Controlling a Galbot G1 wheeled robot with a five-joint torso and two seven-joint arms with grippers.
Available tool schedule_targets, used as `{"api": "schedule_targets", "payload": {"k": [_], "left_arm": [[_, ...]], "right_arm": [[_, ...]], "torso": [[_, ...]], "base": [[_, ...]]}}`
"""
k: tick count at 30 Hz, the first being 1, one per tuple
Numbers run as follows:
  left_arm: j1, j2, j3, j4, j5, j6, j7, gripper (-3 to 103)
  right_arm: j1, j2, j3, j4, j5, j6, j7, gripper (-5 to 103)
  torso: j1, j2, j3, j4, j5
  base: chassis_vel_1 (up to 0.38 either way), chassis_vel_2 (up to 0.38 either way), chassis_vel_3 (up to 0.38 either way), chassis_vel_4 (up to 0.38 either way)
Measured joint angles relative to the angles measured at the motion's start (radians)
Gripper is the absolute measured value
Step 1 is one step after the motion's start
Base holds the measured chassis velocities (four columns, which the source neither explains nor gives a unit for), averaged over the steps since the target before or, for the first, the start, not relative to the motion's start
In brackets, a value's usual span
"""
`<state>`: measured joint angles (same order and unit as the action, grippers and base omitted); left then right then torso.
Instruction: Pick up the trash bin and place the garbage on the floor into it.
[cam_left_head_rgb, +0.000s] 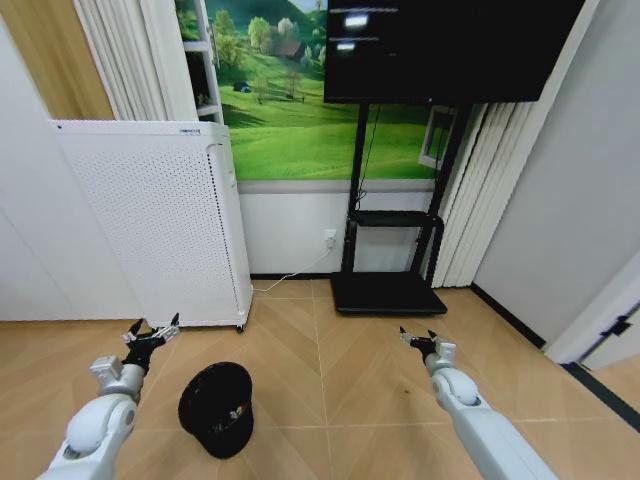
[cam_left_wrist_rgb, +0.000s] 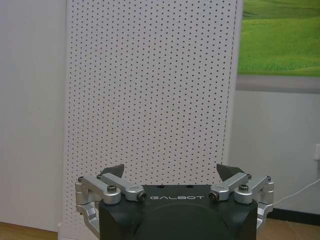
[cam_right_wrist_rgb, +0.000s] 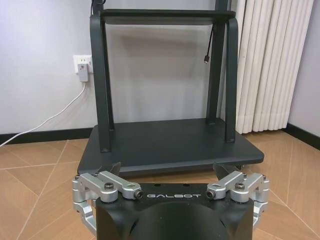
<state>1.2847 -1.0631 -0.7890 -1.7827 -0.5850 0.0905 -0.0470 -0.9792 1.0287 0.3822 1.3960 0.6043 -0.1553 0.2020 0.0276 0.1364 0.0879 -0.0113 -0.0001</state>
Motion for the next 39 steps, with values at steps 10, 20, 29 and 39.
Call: {"api": "schedule_targets", "payload": {"k": [10, 20, 29, 39], "left_arm": [[-0.078, -0.003, 0.032, 0.092, -0.012, 0.004, 0.001, 100], [-0.075, -0.004, 0.032, 0.09, -0.01, 0.005, 0.002, 100], [-0.074, -0.004, 0.032, 0.089, -0.01, 0.006, 0.002, 100], [-0.073, -0.004, 0.032, 0.088, -0.009, 0.006, 0.002, 100]], "right_arm": [[0.0, 0.0, 0.0, 0.0, 0.0, 0.0, 0.0, 100], [0.0, 0.0, 0.0, 0.0, 0.0, 0.0, 0.0, 100], [0.0, 0.0, 0.0, 0.0, 0.0, 0.0, 0.0, 100], [0.0, 0.0, 0.0, 0.0, 0.0, 0.0, 0.0, 100]], "torso": [[0.0, 0.0, 0.0, 0.0, 0.0001], [0.0, 0.0, 0.0, 0.0, 0.0001], [0.005, 0.025, 0.019, 0.0001, 0.0001], [0.015, 0.067, 0.052, 0.0, 0.0001]], "base": [[0.0, 0.0, 0.0, 0.0], [0.0, 0.0, 0.0, 0.0], [0.0, 0.0, 0.0, 0.0], [0.0, 0.0, 0.0, 0.0]]}}
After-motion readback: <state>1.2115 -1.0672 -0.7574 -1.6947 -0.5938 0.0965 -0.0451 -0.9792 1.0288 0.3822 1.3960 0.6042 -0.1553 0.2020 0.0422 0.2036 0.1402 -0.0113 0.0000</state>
